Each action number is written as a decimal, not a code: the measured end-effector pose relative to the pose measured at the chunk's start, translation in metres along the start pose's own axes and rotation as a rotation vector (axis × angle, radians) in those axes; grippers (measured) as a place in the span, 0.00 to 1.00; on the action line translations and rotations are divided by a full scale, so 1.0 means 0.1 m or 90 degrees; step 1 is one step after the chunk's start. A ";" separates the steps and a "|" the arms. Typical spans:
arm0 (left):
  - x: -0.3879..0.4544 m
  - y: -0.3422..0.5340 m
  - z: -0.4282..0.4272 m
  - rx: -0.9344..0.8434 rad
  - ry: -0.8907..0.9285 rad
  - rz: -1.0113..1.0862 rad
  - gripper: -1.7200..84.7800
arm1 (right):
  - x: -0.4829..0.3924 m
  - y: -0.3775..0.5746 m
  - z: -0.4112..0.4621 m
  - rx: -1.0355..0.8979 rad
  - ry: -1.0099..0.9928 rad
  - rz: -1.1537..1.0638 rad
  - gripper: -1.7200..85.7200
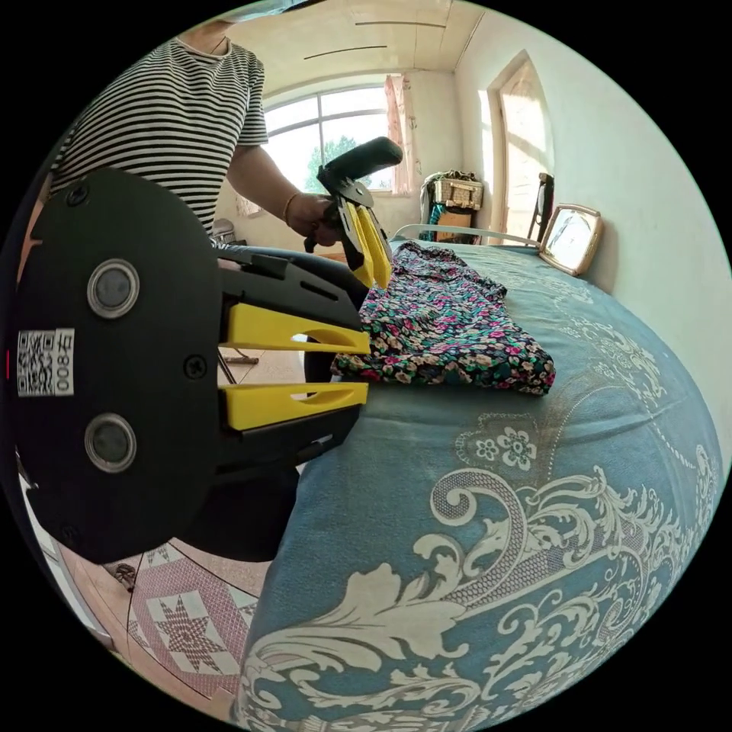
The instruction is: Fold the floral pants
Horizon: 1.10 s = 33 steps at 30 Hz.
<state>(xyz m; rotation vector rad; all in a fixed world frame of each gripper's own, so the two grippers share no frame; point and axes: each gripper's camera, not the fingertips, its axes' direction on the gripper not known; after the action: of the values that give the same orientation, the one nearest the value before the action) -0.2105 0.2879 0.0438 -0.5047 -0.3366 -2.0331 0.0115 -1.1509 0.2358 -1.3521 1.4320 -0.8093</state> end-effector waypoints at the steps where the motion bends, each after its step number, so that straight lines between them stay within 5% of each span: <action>1: 0.21 -0.09 0.04 -0.007 -0.016 0.027 0.12 | 0.04 -0.02 -0.02 -0.011 -0.015 0.006 0.05; 10: 1.34 -0.51 0.20 -0.011 -0.187 0.130 0.08 | 0.11 -0.05 -0.33 -0.028 -0.142 -0.018 0.05; 24: 1.60 -0.47 -0.01 0.029 -0.120 0.099 0.05 | 0.49 -0.92 -0.75 0.051 -0.072 0.022 0.12; 33: 1.60 -0.35 -0.16 0.033 -0.112 0.104 0.05 | 0.47 -1.32 -0.51 -0.007 -0.069 0.025 0.05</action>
<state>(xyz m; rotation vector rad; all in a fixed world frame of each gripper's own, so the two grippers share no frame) -0.3141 0.1768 0.1063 -0.6590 -0.4389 -1.8219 0.0112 -1.2263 0.3652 -1.3510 1.3764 -0.6936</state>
